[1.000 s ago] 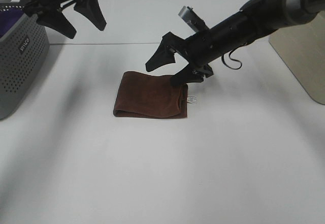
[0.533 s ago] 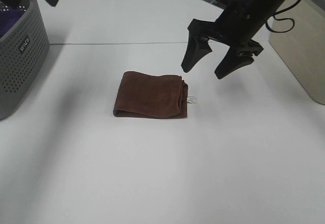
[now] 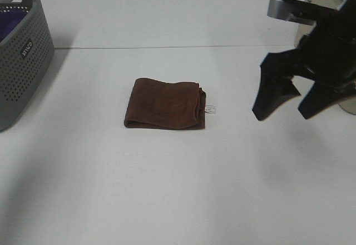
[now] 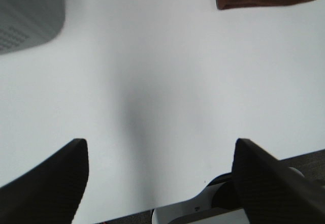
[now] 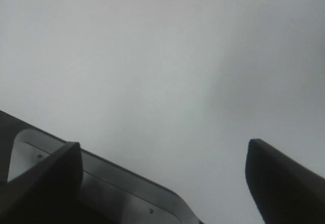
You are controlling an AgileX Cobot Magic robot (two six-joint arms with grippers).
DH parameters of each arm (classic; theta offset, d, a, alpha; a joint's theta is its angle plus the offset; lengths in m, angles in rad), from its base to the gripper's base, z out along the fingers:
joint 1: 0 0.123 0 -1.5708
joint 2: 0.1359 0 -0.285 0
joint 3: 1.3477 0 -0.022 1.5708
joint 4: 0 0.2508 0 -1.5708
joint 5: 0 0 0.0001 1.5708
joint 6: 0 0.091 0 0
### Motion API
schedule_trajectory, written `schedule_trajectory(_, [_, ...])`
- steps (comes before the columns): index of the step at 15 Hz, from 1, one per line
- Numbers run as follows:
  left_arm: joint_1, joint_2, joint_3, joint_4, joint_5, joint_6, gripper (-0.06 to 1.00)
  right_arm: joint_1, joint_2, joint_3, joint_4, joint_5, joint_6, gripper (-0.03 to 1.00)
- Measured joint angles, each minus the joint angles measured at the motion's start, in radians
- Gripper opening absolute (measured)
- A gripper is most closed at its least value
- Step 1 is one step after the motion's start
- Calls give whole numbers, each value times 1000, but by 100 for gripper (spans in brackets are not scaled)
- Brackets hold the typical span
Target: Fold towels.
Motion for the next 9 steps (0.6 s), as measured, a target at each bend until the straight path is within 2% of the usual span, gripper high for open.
schedule_trajectory(3, [0,-256,255,0,-1,0,74,1,-219,226,-59,-3,31,82])
schedule_trajectory(4, [0,-293,285,0,2,0,74,1,-259,262,-68,-2,33,82])
schedule_trajectory(6, [0,-552,440,5,36,0,74,1,-488,427,-100,11,35,82])
schedule_trajectory(9, [0,-754,477,4,79,35,74,1,-724,501,-111,84,36,82])
